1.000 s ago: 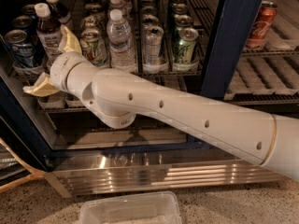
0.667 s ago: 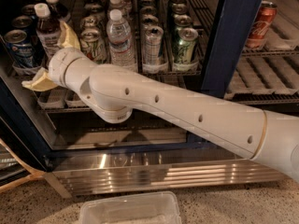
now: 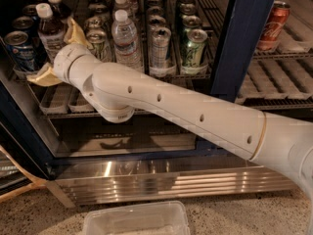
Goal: Pick blue plastic bottle from top shelf of fridge
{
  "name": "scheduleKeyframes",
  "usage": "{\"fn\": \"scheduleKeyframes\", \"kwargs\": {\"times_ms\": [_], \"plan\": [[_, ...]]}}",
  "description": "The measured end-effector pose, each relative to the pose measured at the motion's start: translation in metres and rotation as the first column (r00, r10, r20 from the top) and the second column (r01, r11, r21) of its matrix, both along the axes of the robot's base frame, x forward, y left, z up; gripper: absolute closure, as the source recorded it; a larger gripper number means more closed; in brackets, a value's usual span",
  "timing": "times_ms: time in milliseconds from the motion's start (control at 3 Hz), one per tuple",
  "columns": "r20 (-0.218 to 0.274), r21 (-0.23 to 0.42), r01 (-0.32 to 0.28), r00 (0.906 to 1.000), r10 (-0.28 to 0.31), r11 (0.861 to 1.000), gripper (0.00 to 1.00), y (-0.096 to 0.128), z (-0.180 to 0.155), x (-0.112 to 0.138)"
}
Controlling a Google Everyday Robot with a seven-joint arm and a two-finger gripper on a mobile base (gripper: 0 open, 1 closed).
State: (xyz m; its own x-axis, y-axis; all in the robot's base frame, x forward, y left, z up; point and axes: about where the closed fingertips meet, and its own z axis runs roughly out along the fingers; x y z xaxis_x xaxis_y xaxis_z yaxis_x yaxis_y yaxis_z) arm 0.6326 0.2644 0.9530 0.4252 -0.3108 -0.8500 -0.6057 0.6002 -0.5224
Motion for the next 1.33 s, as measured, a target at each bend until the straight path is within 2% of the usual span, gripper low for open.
{"fn": "scheduleKeyframes", "kwargs": {"times_ms": [667, 1000, 1333], "plan": [[-0.044, 0.047, 0.010, 0.9990, -0.008, 0.999, 0.00, 0.011, -0.025, 0.018], [-0.037, 0.055, 0.019, 0.9992, -0.017, 0.998, 0.19, 0.022, -0.032, 0.020], [-0.035, 0.056, 0.021, 0.9992, -0.019, 0.998, 0.42, 0.021, -0.032, 0.020]]}}
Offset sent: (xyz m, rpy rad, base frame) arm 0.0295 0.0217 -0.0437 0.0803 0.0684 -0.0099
